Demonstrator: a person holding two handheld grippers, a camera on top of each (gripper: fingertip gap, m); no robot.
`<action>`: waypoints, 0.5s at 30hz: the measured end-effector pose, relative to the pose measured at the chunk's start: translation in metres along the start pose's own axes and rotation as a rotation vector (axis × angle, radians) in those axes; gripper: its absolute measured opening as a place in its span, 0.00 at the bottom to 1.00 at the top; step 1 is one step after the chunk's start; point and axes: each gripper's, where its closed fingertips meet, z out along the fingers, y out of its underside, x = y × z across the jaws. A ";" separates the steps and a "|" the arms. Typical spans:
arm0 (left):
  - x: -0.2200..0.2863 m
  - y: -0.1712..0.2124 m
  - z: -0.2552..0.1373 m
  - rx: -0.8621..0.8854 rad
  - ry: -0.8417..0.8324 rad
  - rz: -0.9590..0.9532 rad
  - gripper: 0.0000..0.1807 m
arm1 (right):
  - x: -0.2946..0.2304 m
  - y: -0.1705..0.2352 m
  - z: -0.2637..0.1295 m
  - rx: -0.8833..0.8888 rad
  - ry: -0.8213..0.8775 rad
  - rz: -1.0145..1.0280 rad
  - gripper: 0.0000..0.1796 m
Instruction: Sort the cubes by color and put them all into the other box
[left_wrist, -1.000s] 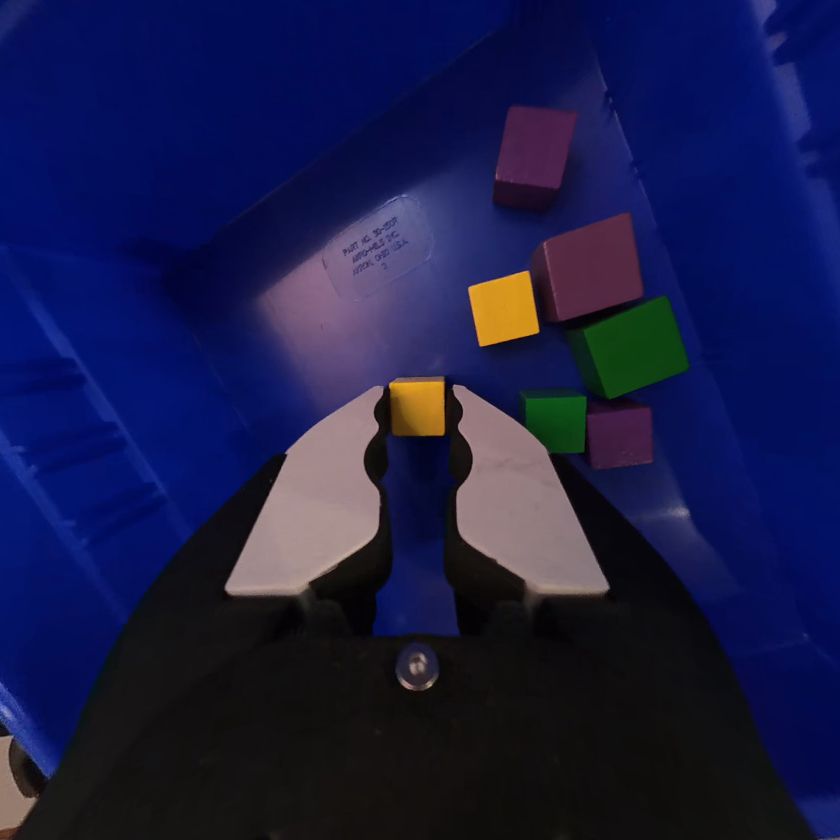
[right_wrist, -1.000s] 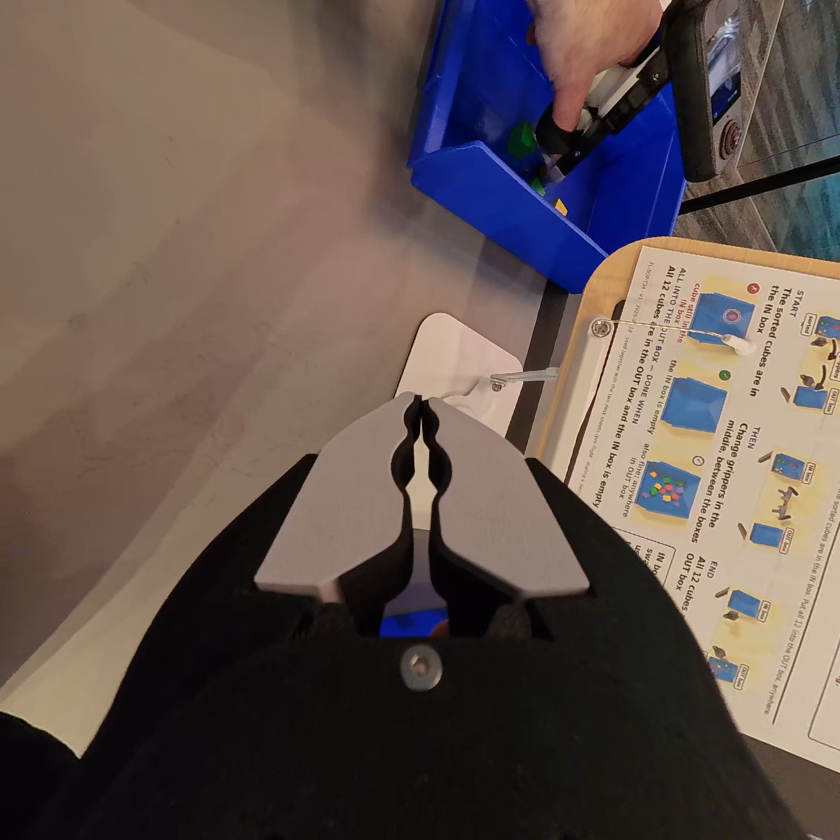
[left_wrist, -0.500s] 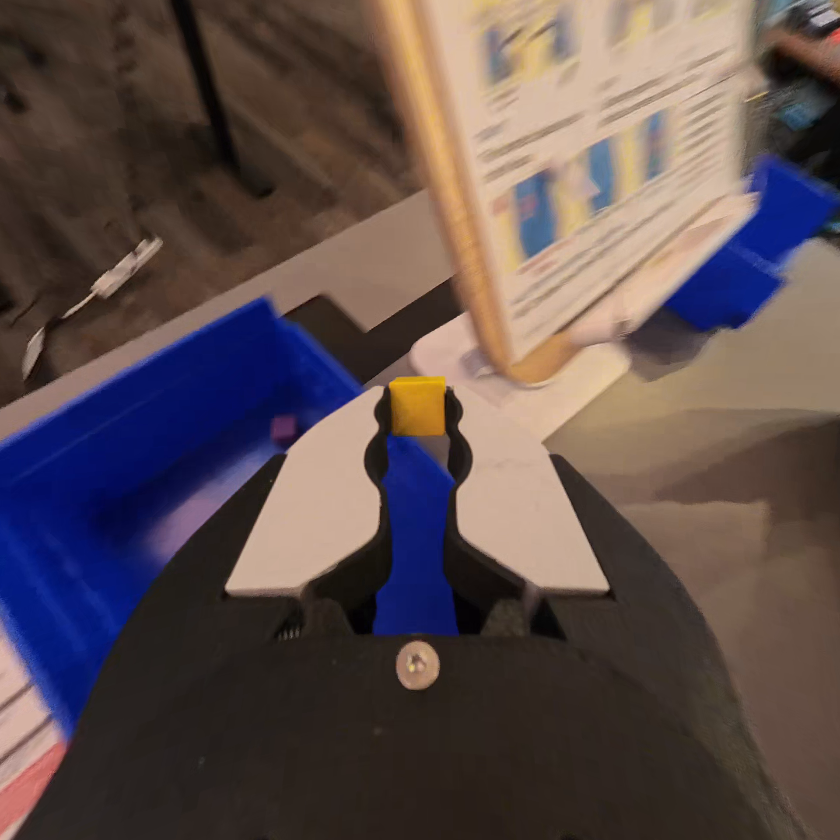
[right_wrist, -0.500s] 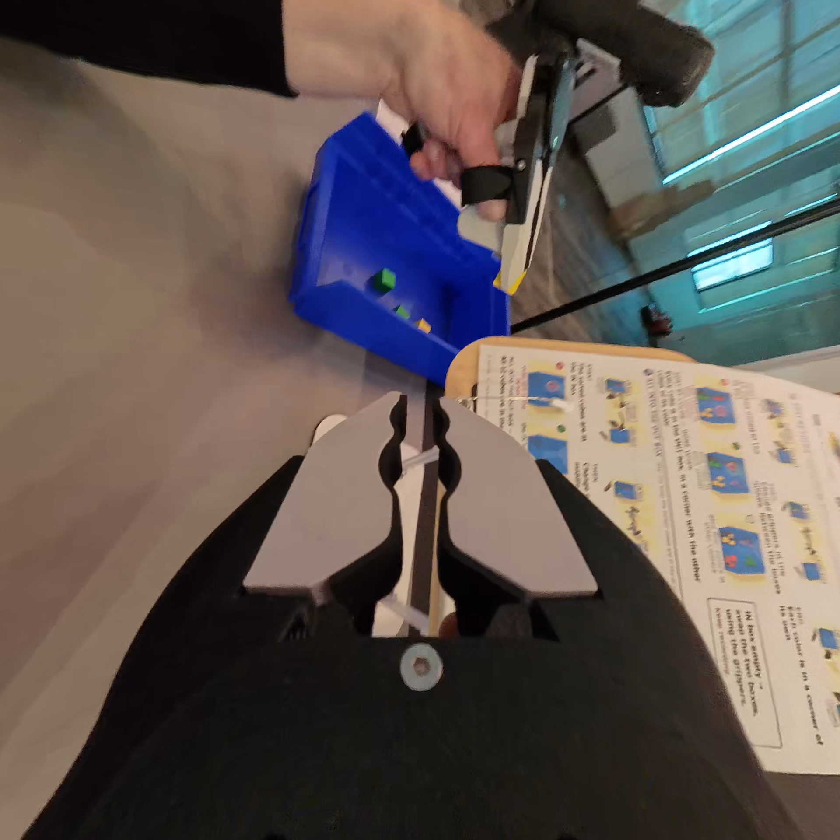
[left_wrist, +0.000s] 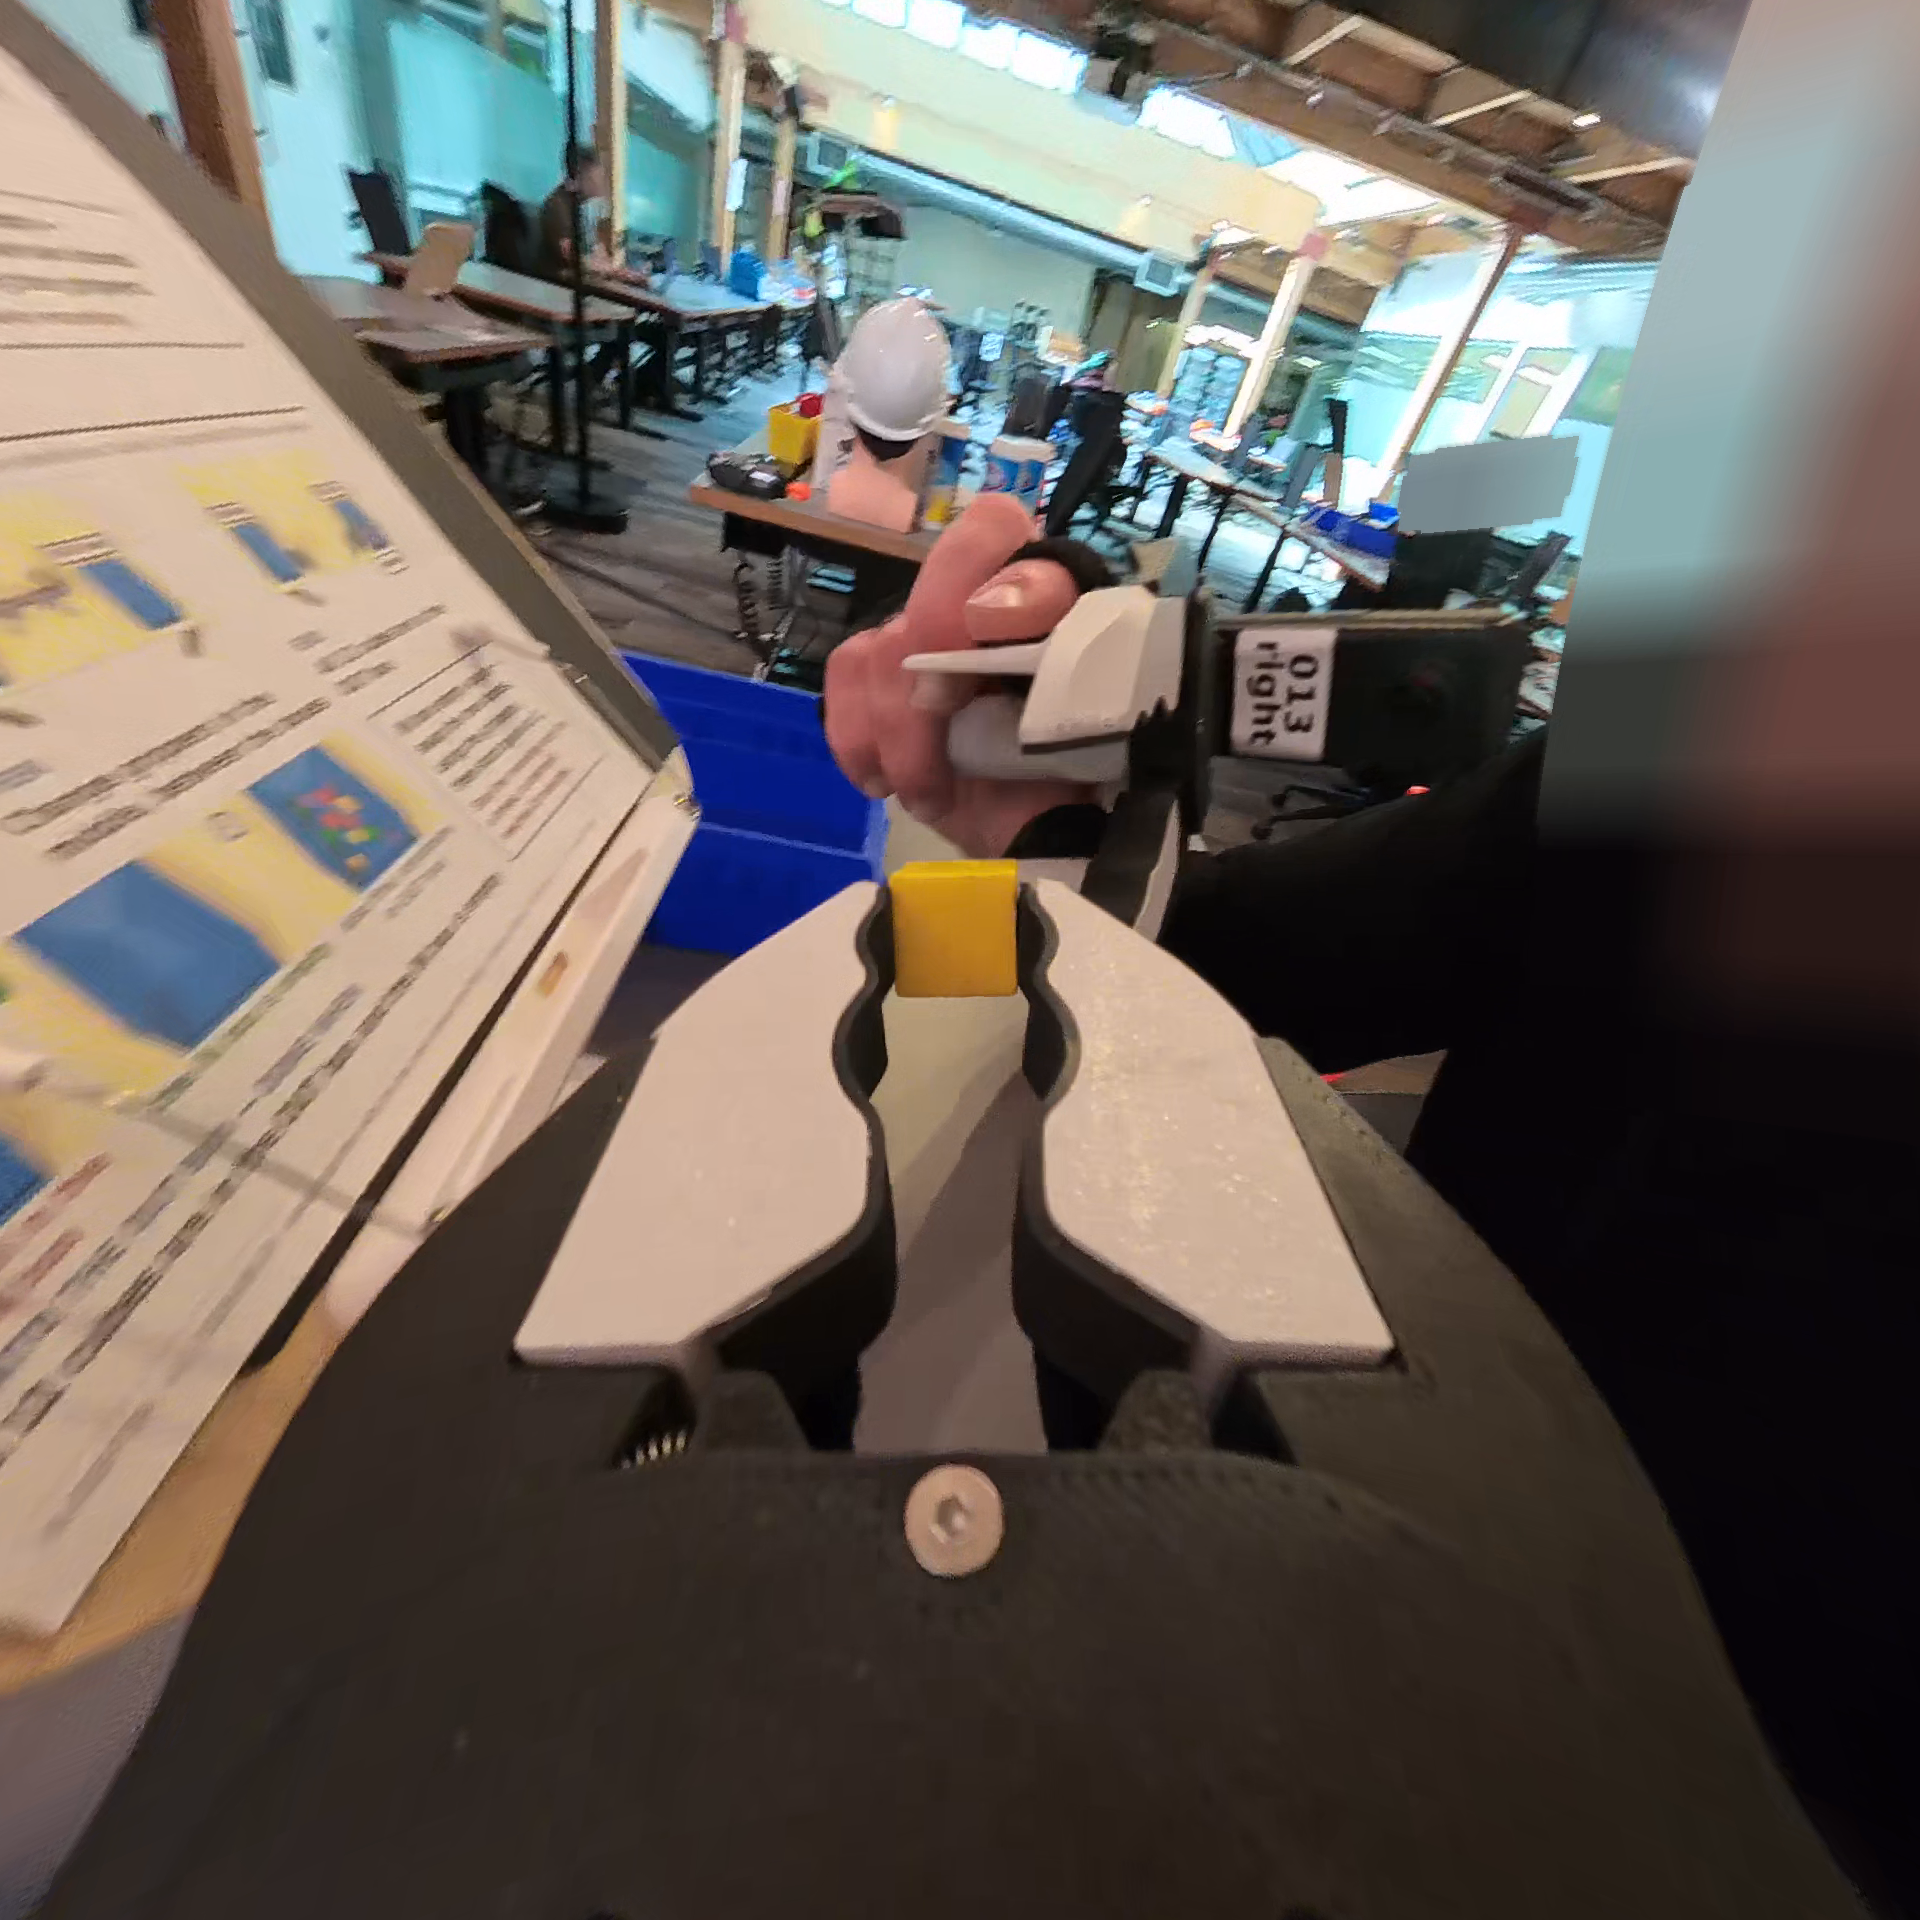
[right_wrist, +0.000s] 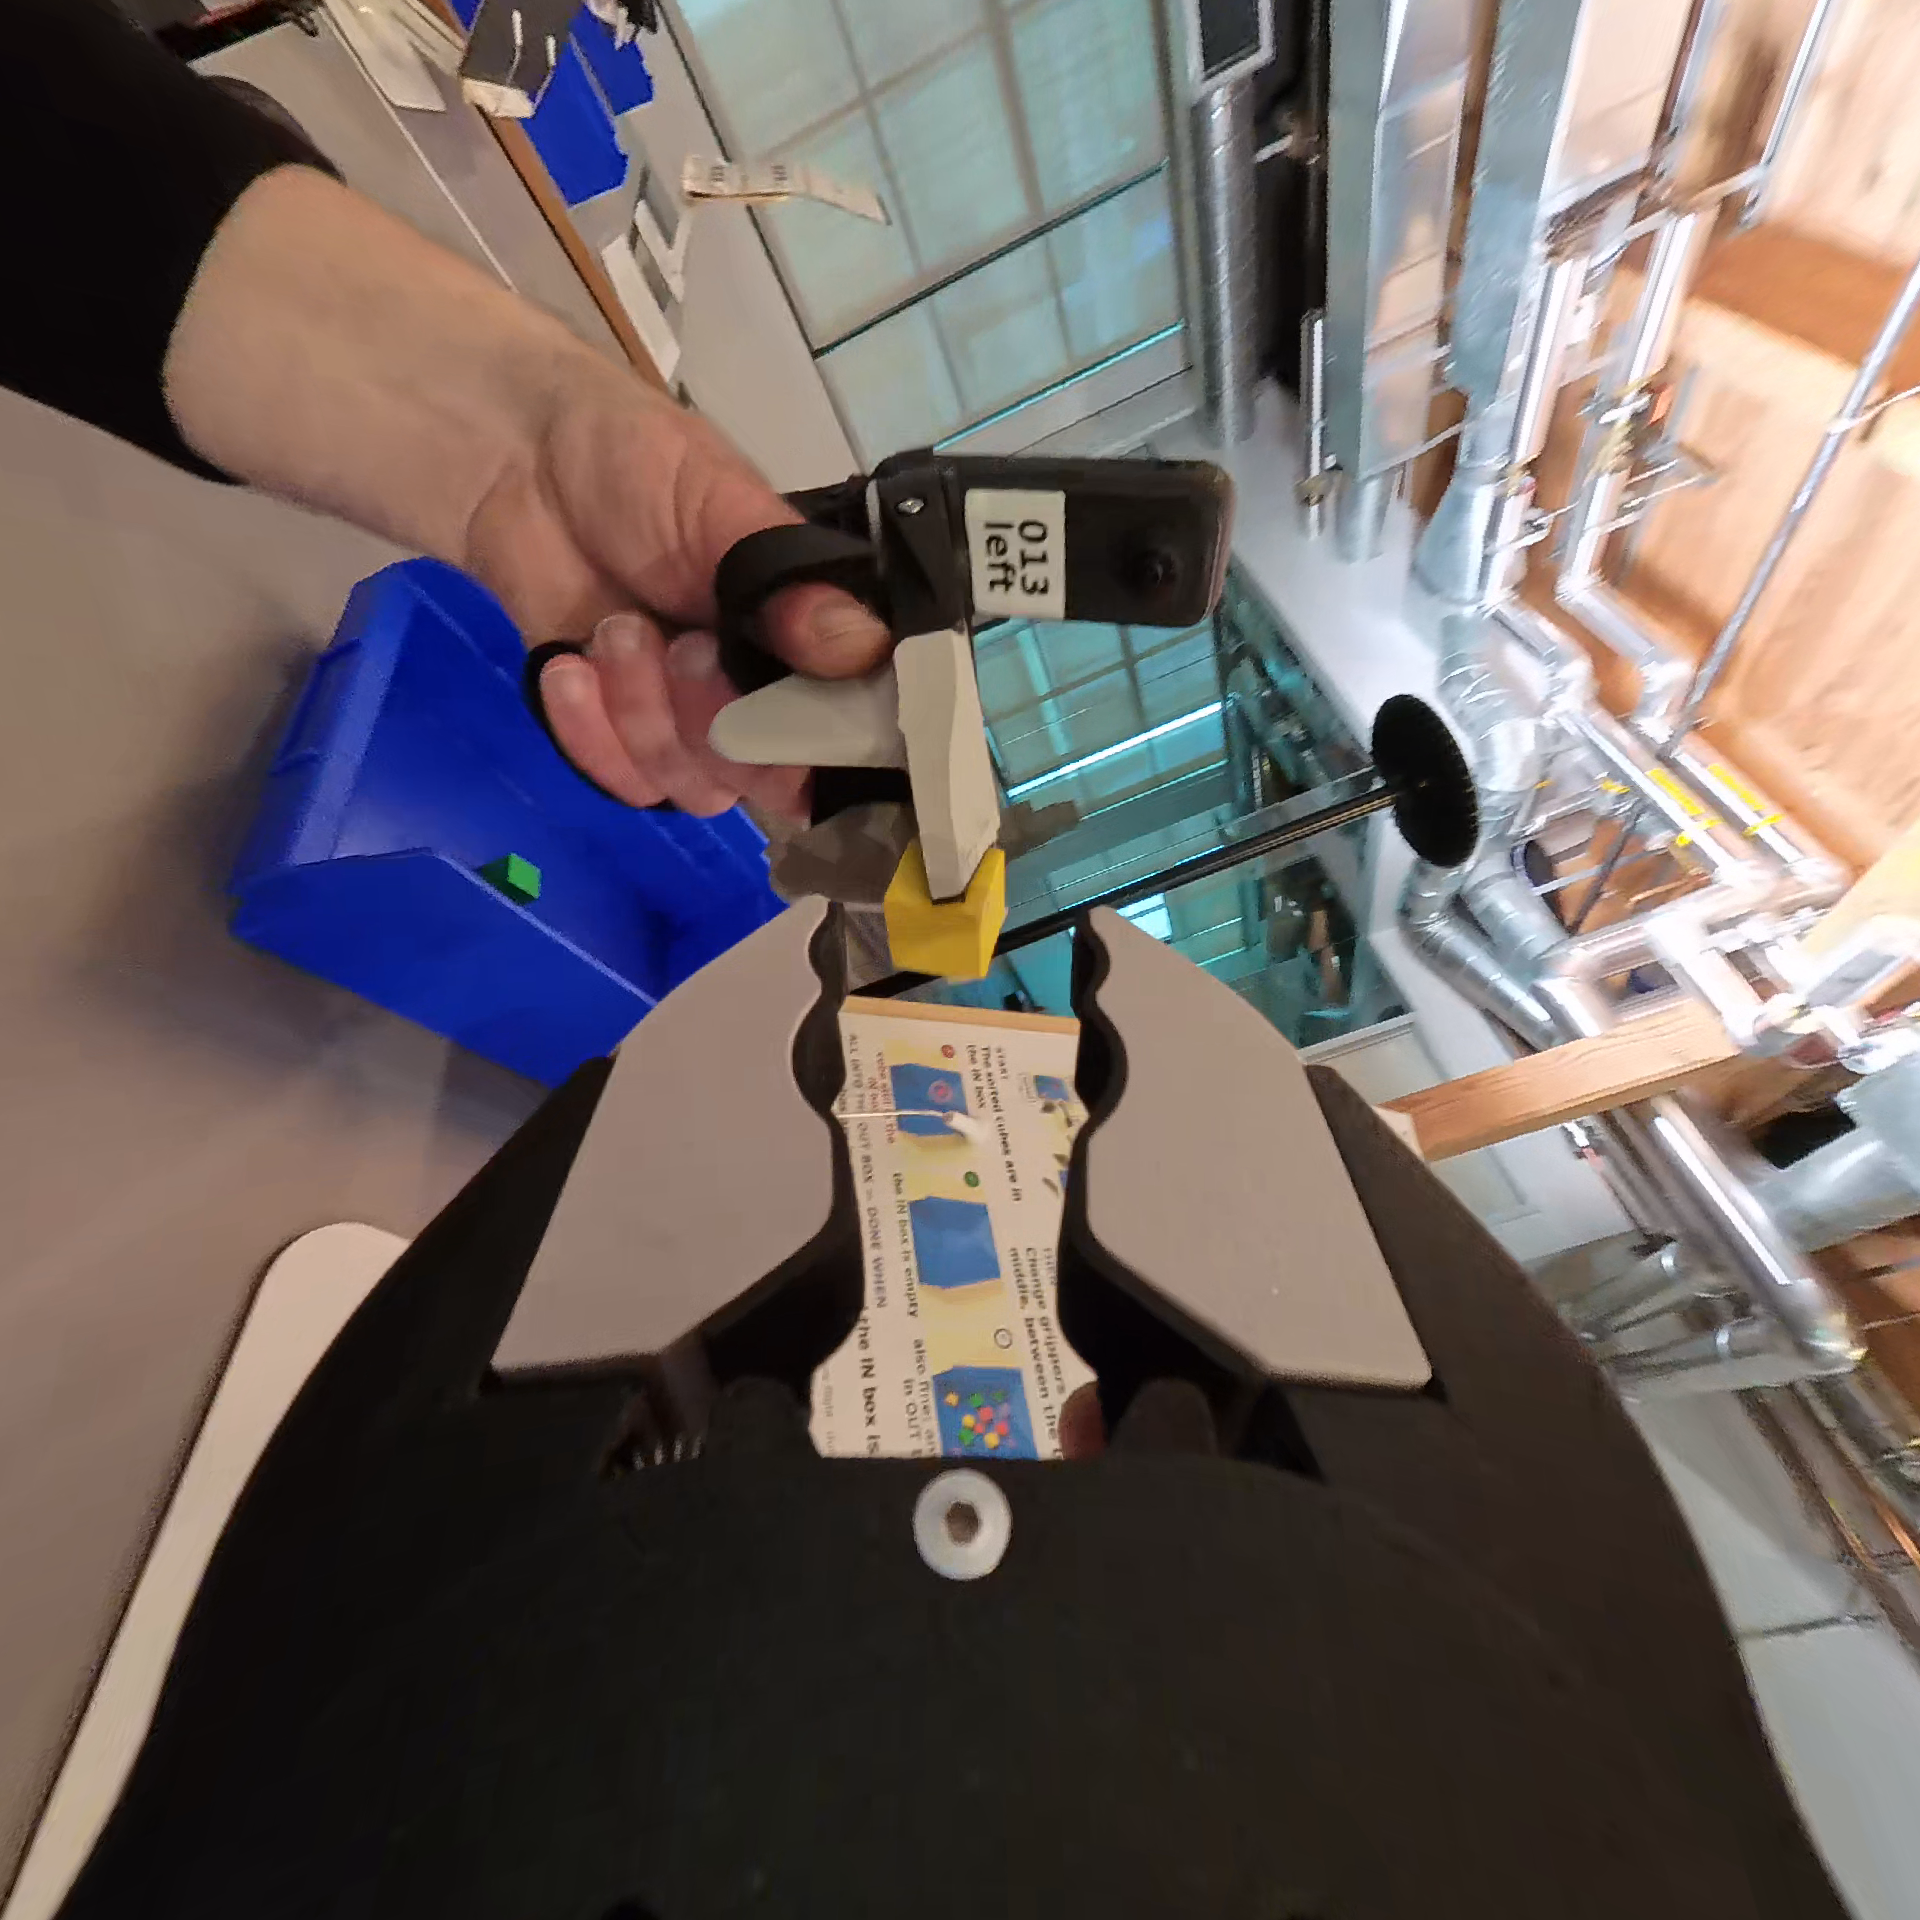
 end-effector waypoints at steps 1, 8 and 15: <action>0.004 0.000 0.006 0.011 0.024 0.010 0.12 | 0.001 -0.002 0.000 0.005 0.017 -0.016 0.23; 0.016 -0.003 0.020 0.091 0.133 0.017 0.12 | 0.002 -0.001 0.000 -0.013 0.063 -0.099 0.22; 0.018 -0.005 0.020 0.132 0.172 0.009 0.12 | 0.001 -0.002 0.000 -0.018 0.077 -0.141 0.17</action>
